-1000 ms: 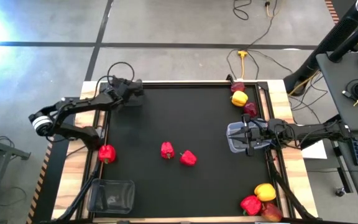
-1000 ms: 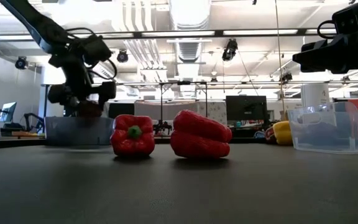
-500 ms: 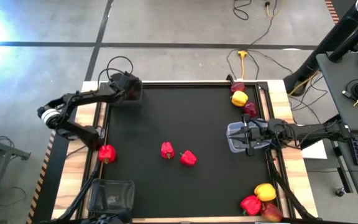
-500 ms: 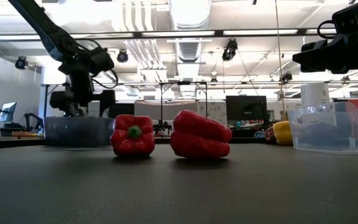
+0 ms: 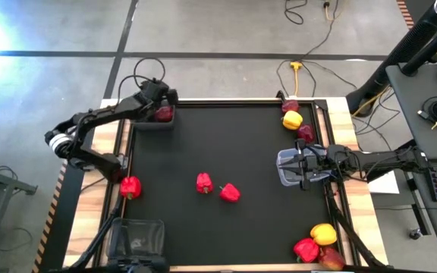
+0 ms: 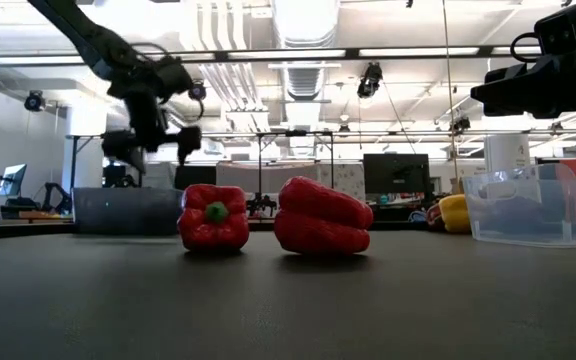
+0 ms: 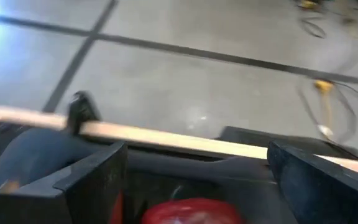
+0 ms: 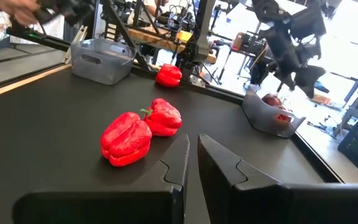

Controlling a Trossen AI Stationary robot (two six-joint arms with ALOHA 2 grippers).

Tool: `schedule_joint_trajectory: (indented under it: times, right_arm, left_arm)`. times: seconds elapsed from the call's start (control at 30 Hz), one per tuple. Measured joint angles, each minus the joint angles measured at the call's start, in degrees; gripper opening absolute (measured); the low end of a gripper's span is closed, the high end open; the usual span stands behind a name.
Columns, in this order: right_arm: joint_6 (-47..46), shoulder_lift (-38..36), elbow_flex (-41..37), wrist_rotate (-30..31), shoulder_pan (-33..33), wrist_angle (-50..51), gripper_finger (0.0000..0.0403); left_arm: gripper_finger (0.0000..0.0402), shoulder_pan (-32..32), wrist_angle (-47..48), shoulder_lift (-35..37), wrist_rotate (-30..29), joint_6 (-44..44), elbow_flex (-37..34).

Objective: Sort produce into baskets
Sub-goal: Put the red apple into the top black bin

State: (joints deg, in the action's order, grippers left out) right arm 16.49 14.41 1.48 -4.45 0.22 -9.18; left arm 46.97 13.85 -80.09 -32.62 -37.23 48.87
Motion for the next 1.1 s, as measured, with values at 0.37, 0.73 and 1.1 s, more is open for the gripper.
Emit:
schedule_joint_trajectory:
  times: [0.37,0.73,1.1]
  right_arm:
    - [0.00,0.00,0.00,-0.02,-0.01,0.01,0.0029]
    - [0.00,0.00,0.00,-0.02,-0.01,-0.01,0.0029]
    - [0.00,-0.01,0.00,0.00,0.01,-0.01,0.0029]
  left_arm:
    - [0.0358,-21.72,-0.29,7.41,5.13,10.72,0.55]
    - [0.0347,-53.59,-24.92,3.60,5.35,19.45,-10.72]
    - [0.0347,-63.55,-48.71,-5.29,5.15,33.53,-12.21]
